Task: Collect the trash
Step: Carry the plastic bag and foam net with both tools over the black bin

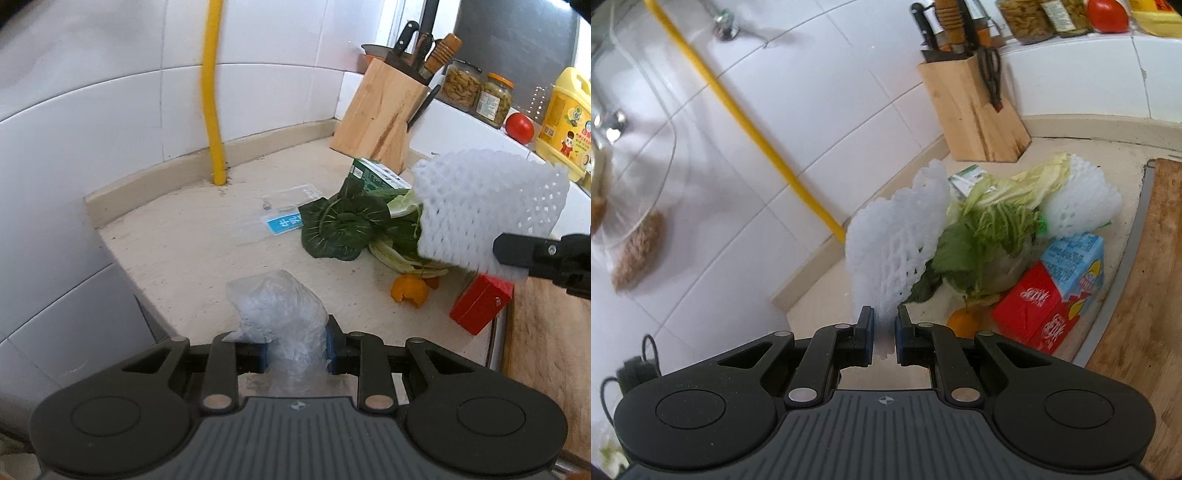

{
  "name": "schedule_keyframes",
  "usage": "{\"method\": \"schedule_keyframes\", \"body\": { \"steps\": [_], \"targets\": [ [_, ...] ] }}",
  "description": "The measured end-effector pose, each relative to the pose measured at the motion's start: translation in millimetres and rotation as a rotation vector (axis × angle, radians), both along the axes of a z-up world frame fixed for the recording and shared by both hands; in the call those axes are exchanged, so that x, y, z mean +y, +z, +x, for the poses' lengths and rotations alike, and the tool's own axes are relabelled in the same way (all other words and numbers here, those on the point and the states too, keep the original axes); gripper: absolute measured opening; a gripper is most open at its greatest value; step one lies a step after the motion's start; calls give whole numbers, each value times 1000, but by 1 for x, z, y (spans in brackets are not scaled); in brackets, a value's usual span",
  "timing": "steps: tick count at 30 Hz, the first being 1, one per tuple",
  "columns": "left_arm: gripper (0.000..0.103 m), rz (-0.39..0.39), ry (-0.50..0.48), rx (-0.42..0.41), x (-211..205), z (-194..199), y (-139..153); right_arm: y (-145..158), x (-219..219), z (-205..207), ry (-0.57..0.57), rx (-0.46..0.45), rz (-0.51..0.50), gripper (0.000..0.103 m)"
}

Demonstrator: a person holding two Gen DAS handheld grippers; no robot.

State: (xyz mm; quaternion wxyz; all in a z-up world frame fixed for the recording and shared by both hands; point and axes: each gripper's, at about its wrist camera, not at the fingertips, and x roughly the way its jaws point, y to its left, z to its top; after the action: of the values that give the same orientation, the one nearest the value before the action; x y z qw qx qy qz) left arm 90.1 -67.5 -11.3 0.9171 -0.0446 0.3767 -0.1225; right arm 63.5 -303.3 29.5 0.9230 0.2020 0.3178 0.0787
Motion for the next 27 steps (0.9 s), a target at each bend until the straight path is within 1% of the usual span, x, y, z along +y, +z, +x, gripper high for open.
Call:
{"method": "schedule_keyframes", "body": {
  "steps": [5,10,27],
  "targets": [
    [22,-5,22,-13,11,-9,3,-2,21,-6,45,6,-36,16],
    [22,-1,67,-15,29,-20,3,-7,44,-6,105,25,-48,15],
    [22,6,320,33,112,-62,-13,-34,149,10,409,107,-80,15]
  ]
}}
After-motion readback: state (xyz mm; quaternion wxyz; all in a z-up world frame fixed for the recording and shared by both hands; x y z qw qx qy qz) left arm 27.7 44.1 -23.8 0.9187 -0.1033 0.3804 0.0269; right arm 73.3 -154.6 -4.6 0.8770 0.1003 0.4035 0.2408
